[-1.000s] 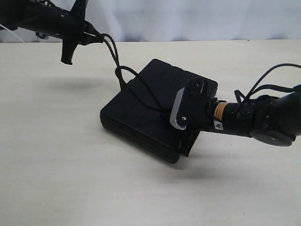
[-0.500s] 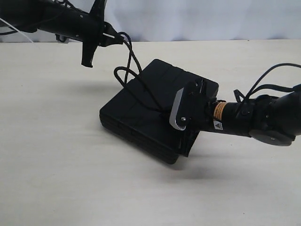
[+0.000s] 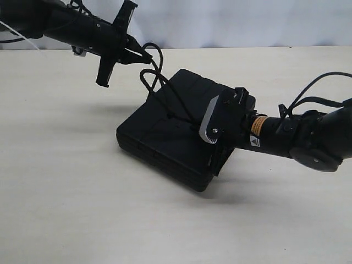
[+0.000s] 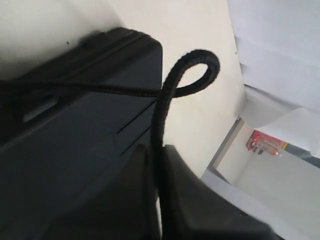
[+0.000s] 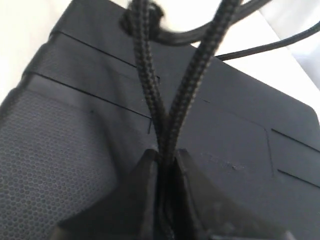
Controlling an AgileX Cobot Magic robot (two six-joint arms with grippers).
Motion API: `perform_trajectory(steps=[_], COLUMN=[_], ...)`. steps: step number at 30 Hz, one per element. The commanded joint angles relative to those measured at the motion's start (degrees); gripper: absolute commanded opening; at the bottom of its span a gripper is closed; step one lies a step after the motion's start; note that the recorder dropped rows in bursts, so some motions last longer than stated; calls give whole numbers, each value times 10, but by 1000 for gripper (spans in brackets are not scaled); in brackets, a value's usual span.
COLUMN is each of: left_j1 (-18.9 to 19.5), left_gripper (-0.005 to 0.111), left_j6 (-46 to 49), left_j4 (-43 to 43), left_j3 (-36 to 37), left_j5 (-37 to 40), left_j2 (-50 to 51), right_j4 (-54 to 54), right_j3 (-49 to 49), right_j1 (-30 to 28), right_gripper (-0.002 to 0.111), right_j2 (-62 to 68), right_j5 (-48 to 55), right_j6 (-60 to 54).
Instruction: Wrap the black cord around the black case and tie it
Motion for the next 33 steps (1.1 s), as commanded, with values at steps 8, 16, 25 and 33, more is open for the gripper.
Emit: perform_trajectory(steps=[8,16,25,33], left_j1=[-2,-2,-2,1], left_gripper=[0,0,0,0], left_j6=[5,2,2,22], left_j4=[17,-41,-75,-75], left_j3=[0,0,0,0], left_j5=[-4,-55,0,33], left_j2=[-6,-6,-6,-6], right_j4=[-18,-20,-12,21], right_j3=[0,0,0,0], right_j1=[0,0,0,0], right_gripper=[4,4,4,4], right_j2=[0,0,0,0], right_j5=[15,28,30,30], right_j6=[-7,-13,-16,-34])
